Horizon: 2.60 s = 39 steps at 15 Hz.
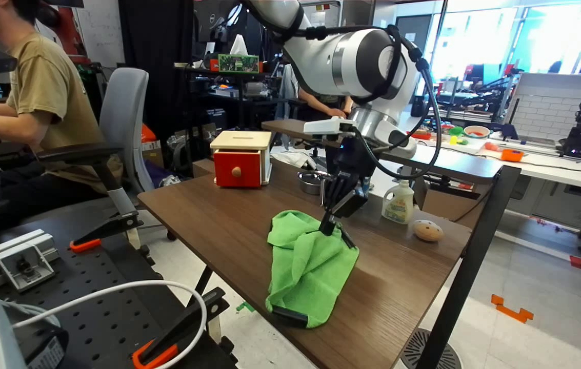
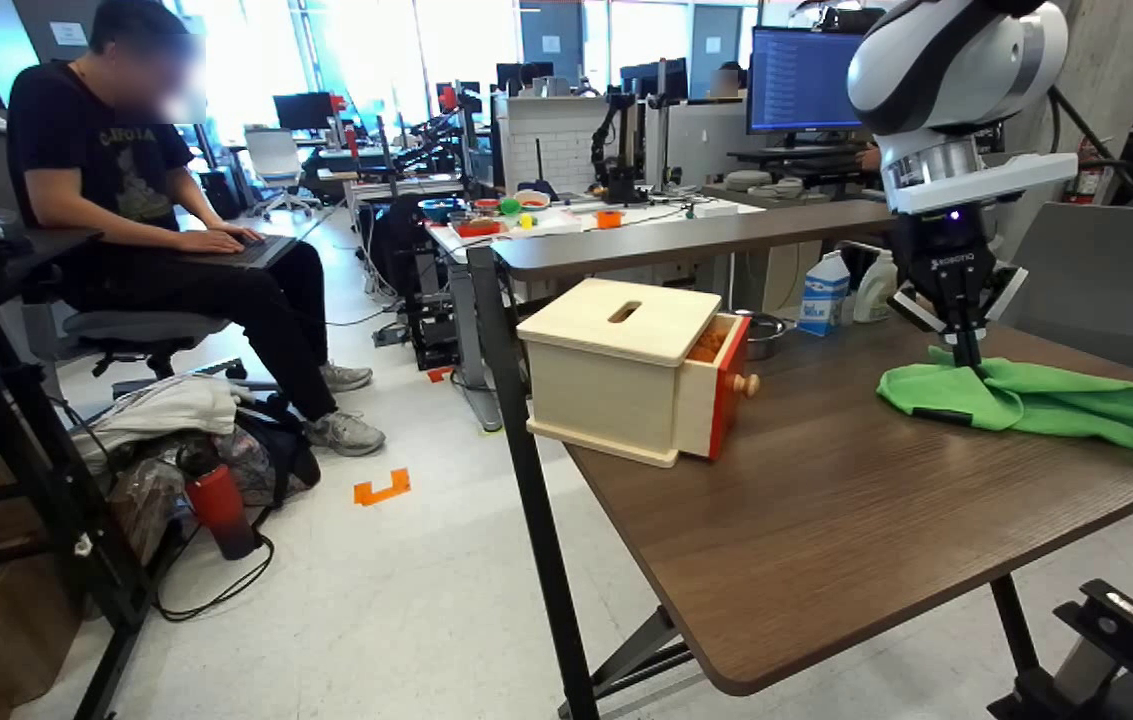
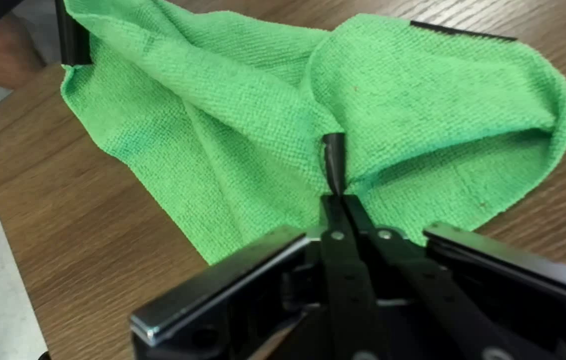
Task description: Unfold the cloth
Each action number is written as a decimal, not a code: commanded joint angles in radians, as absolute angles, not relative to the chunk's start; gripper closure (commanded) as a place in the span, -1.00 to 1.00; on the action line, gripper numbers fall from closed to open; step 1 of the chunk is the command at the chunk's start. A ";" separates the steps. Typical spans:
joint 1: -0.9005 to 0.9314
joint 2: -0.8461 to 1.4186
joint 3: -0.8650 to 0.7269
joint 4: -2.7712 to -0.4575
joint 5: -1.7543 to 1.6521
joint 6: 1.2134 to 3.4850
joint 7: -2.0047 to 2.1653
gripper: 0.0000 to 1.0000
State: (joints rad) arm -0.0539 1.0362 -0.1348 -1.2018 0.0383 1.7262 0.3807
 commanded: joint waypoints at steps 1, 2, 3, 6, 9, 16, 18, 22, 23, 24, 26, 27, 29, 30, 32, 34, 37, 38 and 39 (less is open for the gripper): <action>-0.064 1.048 -0.140 -1.130 0.053 1.709 0.418 0.98; -0.067 1.043 -0.138 -1.128 0.060 1.718 0.427 0.98; -0.064 1.035 -0.139 -1.133 0.057 1.731 0.433 0.98; -0.037 0.991 -0.147 -1.189 0.030 1.814 0.444 0.98; 0.009 0.937 -0.163 -1.270 -0.013 1.931 0.455 0.98; 0.106 0.848 -0.212 -1.427 -0.104 2.106 0.555 0.91; 0.119 0.833 -0.222 -1.458 -0.119 2.127 0.576 0.39; 0.128 0.809 -0.231 -1.508 -0.142 2.153 0.606 0.13; 0.128 0.804 -0.231 -1.518 -0.145 2.162 0.613 -0.01; 0.129 0.799 -0.231 -1.527 -0.148 2.164 0.617 0.75; 0.130 0.794 -0.231 -1.538 -0.157 2.168 0.626 0.49; 0.129 0.792 -0.231 -1.543 -0.160 2.172 0.630 0.94; 0.125 0.799 -0.228 -1.540 -0.158 2.167 0.634 0.87; 0.123 0.804 -0.227 -1.535 -0.155 2.162 0.635 0.79; 0.118 0.811 -0.224 -1.529 -0.149 2.161 0.637 0.28; 0.113 0.814 -0.221 -1.526 -0.144 2.164 0.639 0.09; 0.109 0.819 -0.217 -1.520 -0.138 2.171 0.642 -0.34; 0.108 0.821 -0.216 -1.518 -0.137 2.171 0.643 -0.46; 0.107 0.824 -0.215 -1.516 -0.137 2.171 0.645 -0.63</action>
